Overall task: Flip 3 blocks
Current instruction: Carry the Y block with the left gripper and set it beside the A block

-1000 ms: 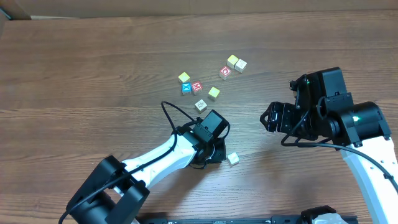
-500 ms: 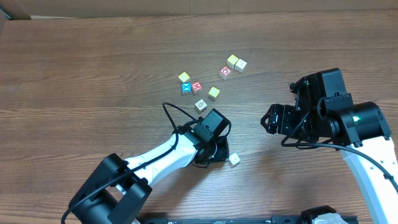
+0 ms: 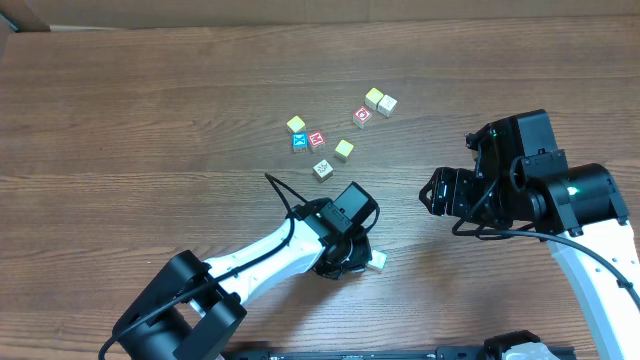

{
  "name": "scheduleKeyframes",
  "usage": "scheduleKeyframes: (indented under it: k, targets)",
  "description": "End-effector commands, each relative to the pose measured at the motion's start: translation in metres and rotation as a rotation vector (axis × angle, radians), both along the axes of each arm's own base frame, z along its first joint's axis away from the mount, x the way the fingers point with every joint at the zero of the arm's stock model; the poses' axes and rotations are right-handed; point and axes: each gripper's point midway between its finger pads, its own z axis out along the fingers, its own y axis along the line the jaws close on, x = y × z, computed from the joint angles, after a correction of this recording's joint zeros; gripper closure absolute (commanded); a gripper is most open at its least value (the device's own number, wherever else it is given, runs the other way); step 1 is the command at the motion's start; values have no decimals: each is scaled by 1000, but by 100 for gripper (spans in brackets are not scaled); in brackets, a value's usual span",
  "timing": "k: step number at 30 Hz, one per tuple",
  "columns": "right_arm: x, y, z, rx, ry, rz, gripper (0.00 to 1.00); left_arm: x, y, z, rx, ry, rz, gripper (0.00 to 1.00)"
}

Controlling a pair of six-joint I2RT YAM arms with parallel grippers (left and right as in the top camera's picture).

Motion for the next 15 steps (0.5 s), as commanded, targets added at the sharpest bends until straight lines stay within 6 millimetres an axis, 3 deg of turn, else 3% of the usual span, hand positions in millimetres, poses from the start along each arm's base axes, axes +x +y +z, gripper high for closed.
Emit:
scheduleKeyframes:
  k: [1,6,12,15]
  targets:
    - [2,0,11,12,-36,5,18,-9,35,-23,145,45,71,96]
    - [1,-1,10,0,-39,26,18,-1,52,-15,176,15,63,96]
    - [-4,-2,2,-10,-12,26,18,10,31,-10,77,-99,-199,96]
    - [-4,-2,2,-10,-11,26,18,10,27,-9,61,-115,-240,96]
